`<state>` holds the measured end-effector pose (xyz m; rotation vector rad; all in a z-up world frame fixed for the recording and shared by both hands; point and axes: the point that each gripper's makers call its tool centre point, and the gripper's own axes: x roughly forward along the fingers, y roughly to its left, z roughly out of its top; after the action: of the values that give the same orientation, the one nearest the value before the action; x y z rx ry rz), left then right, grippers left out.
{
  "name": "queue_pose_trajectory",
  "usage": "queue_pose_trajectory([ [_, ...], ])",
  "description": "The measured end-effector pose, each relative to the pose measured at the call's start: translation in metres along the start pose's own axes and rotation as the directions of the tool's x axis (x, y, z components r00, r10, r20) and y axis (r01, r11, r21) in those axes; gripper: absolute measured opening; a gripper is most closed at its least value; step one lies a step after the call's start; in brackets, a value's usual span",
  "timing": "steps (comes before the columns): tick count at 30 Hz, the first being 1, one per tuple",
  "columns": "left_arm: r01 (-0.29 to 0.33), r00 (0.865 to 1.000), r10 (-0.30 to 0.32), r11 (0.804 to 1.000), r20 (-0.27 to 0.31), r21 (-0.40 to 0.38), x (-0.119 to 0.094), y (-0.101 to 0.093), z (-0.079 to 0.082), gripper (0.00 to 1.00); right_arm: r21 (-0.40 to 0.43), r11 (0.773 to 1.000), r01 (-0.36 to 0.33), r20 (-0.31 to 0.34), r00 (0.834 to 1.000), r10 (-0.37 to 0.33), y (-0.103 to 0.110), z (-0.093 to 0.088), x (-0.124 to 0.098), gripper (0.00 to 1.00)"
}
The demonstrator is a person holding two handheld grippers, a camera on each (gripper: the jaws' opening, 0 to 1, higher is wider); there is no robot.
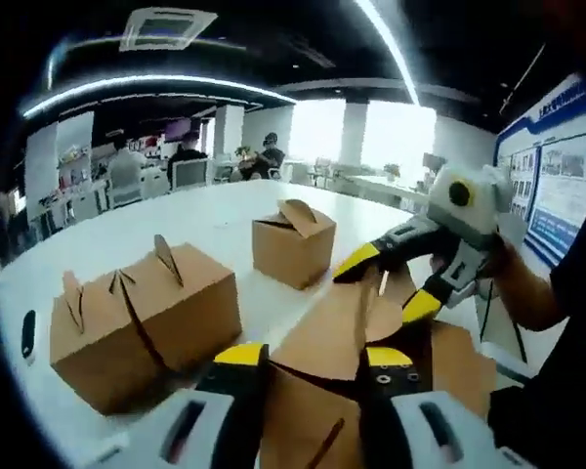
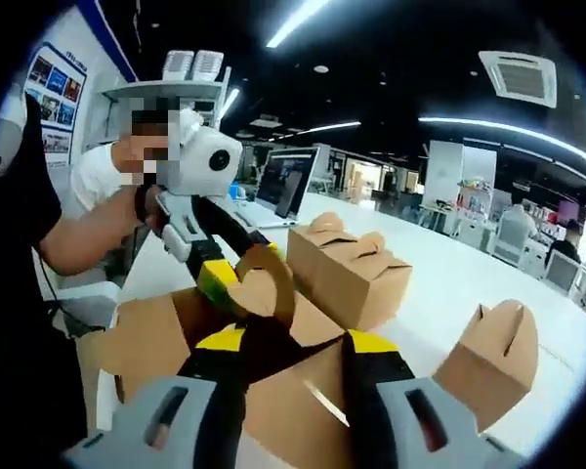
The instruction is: Pick up one paper box from the group, open the paper box, and remove the item inside
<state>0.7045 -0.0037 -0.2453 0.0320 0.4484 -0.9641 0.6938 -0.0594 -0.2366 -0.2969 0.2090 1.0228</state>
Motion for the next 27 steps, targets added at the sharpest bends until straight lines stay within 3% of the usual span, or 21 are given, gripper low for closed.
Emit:
queue_pose_trajectory([
  [2,-0.012,0.998,0.018,0.995,0.056,-0.102,-0.002,0.008,0.000,0.35,0.010,1.000,0.004,0.002,1.000,-0.004,0.000,0.000,-0.001,0.37],
  [4,0.000,0.982,0.041,0.976,0.182,-0.219,-0.008,0.016,0.014,0.14,0.008,1.000,0.004,0.004,1.000,-0.004,0.001,0.000,-0.002,0.39],
  [5,0.030,0.973,0.030,0.968,0.230,-0.251,-0.012,0.017,0.018,0.09,0.005,1.000,0.006,0.001,1.000,-0.006,0.000,-0.001,-0.003,0.39],
  [7,0.051,0.972,0.036,0.934,0.234,-0.354,-0.014,0.023,0.015,0.08,-0.002,1.000,0.008,-0.003,1.000,-0.008,-0.001,-0.002,-0.002,0.39],
  [11,0.032,0.964,0.074,0.919,0.254,-0.392,-0.009,0.026,0.013,0.09,-0.007,1.000,-0.011,-0.003,1.000,0.011,0.001,-0.001,0.001,0.38],
  [14,0.022,0.962,0.109,0.884,0.252,-0.467,-0.005,0.032,0.011,0.09,-0.045,0.999,-0.024,-0.030,0.999,0.022,0.005,0.000,0.003,0.35],
  [15,0.027,0.962,0.103,0.886,0.252,-0.463,-0.002,0.035,0.012,0.09,-0.055,0.998,-0.024,-0.040,0.999,0.022,0.006,0.000,0.003,0.33],
  [16,0.003,0.965,0.111,0.901,0.237,-0.435,-0.001,0.037,0.011,0.09,-0.099,0.995,-0.007,-0.056,0.998,0.002,0.004,0.000,0.003,0.33],
  [18,-0.038,0.971,0.116,0.938,0.208,-0.346,0.001,0.036,0.012,0.08,-0.241,0.971,0.007,-0.044,0.999,-0.018,0.005,0.005,0.004,0.33],
  [21,-0.037,0.981,0.087,0.961,0.173,-0.274,0.002,0.030,0.011,0.08,-0.333,0.943,-0.023,-0.041,0.999,0.010,0.014,0.012,0.009,0.33],
  [26,-0.016,0.986,0.041,0.988,0.162,-0.153,0.001,0.024,0.010,0.09,-0.587,0.808,-0.054,-0.099,0.995,-0.005,0.017,0.017,0.024,0.41],
  [27,-0.010,0.987,0.029,0.993,0.159,-0.117,0.001,0.023,0.010,0.09,-0.598,0.799,-0.062,-0.090,0.996,0.010,0.020,0.020,0.025,0.40],
])
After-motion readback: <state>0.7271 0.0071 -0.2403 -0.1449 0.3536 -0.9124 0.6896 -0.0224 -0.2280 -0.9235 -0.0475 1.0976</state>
